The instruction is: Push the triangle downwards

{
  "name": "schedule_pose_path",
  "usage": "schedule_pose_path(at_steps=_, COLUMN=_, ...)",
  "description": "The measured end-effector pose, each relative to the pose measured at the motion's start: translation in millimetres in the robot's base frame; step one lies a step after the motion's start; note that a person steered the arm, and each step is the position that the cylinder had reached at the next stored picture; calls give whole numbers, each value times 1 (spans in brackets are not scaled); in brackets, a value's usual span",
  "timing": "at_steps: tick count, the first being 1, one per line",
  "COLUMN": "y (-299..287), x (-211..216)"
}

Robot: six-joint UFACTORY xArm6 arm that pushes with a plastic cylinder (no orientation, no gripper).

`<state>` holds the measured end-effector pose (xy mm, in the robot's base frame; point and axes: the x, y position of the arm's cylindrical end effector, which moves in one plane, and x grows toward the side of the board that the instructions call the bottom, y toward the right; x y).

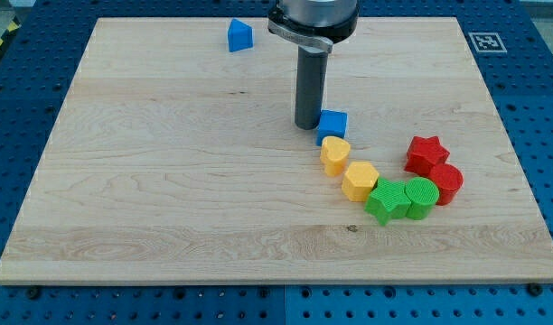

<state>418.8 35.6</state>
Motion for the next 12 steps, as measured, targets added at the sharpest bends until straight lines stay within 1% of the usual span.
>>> schedule_pose_path(at_steps=1, y=15, x=7)
schedule_pose_path(at_steps=3, y=15, x=9)
schedule_pose_path(at_steps=4, y=16, x=-17)
schedule_pose_path(at_steps=5, y=15, x=-56)
schedule_pose_path(at_steps=7, y=-82, x=-59)
schedule_pose_path(at_steps=9, y=-83, x=-59)
schedule_pose_path(at_steps=10, y=-98, x=-59)
schedule_pose_path(at_steps=11, y=-140, x=-65)
schedule_pose_path(at_steps=12, y=-187, x=-86)
